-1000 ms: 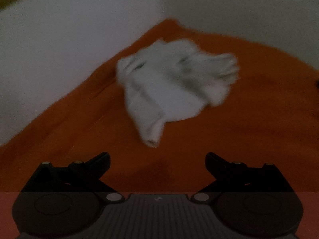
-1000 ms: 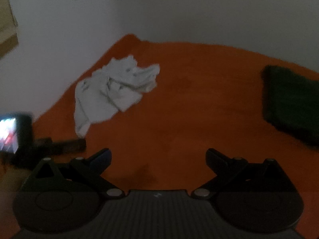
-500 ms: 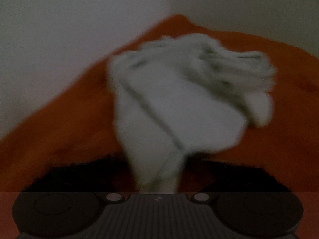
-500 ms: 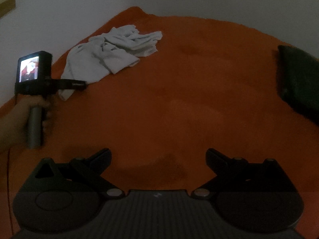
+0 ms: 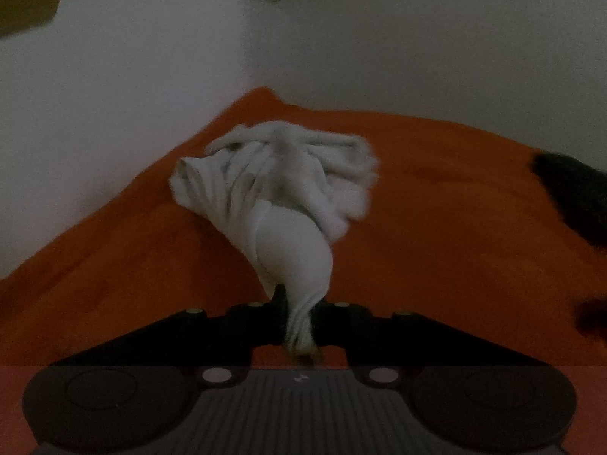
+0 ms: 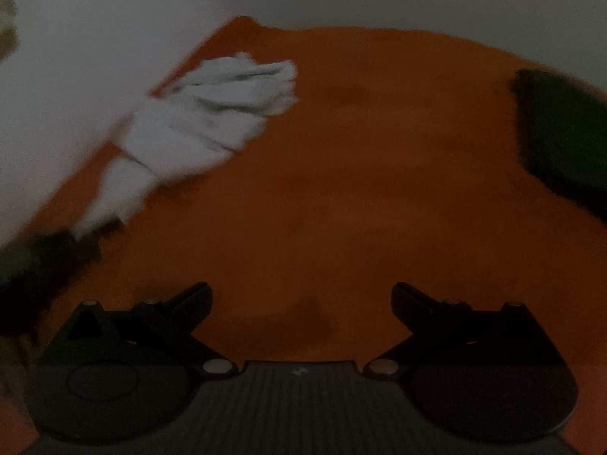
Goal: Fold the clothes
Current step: 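Grasp the crumpled white shirt with the left gripper and lift it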
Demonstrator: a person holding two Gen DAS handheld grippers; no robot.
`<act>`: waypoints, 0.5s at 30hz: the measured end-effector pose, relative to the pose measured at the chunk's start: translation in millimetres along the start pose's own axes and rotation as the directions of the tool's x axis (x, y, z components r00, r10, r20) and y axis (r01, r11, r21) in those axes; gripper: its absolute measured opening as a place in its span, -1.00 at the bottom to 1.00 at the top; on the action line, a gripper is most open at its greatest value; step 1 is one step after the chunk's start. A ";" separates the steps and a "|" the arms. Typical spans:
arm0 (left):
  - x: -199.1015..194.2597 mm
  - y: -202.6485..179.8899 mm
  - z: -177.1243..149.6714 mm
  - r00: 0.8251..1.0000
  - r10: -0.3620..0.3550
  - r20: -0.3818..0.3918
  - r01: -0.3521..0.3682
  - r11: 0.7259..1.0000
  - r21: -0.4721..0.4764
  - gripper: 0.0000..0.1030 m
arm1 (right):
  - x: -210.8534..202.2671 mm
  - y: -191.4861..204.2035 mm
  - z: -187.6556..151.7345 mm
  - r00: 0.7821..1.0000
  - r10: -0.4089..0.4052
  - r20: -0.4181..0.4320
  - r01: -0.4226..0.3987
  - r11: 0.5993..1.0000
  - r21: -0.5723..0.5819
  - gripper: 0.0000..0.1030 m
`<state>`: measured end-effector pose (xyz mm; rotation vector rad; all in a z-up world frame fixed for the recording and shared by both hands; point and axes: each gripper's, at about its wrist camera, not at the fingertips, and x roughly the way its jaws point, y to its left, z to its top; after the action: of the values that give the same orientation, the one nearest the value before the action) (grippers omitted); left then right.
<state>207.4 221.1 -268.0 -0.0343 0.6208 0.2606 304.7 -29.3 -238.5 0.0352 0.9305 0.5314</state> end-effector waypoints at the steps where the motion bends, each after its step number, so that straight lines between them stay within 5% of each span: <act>1: -14.5 -2.1 -8.1 1.000 -0.024 -0.002 0.024 1.000 0.013 -0.83 | -0.5 3.9 -0.6 1.000 0.009 -0.010 -0.009 1.000 0.003 0.99; 9: -89.1 -0.2 -58.5 0.991 -0.125 -0.054 0.128 0.991 0.045 -0.83 | 6.4 33.7 7.3 0.994 0.108 -0.019 -0.107 0.992 0.061 0.99; 15: -123.2 0.8 -74.8 0.984 -0.169 -0.050 0.170 0.985 0.023 -0.83 | 52.9 47.0 10.8 0.979 0.186 -0.086 -0.172 0.973 0.154 0.99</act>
<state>68.1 185.1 -257.6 -0.0672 0.6653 0.0866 318.6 37.6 -259.9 0.2284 1.0692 0.6357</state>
